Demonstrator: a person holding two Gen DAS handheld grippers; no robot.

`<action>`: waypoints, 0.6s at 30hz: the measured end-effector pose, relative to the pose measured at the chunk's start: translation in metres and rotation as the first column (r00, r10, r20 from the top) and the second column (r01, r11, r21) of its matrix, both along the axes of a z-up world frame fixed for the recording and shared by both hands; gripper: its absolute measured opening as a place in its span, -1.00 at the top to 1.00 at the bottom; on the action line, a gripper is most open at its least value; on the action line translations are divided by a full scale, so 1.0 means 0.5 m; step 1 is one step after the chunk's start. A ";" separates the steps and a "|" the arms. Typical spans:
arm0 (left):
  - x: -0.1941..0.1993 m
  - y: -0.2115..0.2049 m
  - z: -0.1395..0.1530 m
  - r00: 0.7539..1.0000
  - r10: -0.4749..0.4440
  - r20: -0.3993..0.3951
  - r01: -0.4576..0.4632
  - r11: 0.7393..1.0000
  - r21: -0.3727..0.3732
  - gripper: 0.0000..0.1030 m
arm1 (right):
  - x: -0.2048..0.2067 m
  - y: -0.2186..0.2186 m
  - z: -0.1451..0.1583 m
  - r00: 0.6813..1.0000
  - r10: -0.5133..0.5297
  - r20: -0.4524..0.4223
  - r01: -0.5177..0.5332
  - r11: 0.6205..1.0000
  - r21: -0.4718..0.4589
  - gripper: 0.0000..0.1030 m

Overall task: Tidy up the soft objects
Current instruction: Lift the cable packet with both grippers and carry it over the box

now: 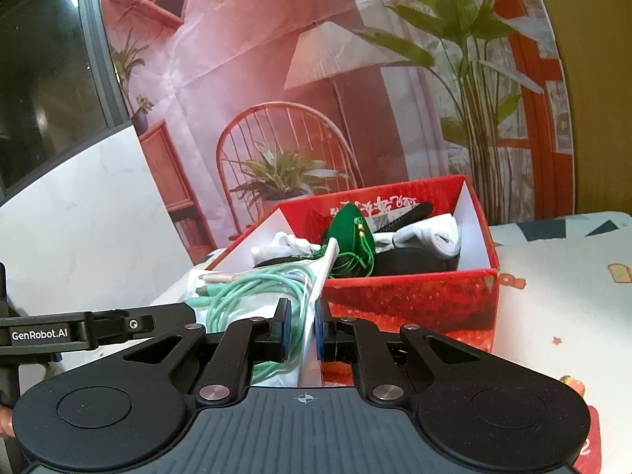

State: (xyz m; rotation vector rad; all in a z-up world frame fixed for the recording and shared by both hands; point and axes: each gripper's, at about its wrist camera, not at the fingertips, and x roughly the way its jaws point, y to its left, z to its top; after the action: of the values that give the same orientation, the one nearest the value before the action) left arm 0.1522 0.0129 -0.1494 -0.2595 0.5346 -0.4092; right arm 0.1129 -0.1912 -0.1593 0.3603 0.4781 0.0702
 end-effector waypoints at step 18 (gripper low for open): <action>0.105 -0.003 0.039 1.000 -0.003 0.030 0.003 1.000 0.000 0.14 | 0.088 -0.031 0.041 1.000 0.001 0.028 0.000 0.999 -0.050 0.78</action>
State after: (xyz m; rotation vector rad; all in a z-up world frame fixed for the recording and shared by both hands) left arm 0.2048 0.0111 -0.1297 -0.2528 0.5058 -0.4155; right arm 0.1566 -0.2070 -0.1386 0.3102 0.4511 0.0640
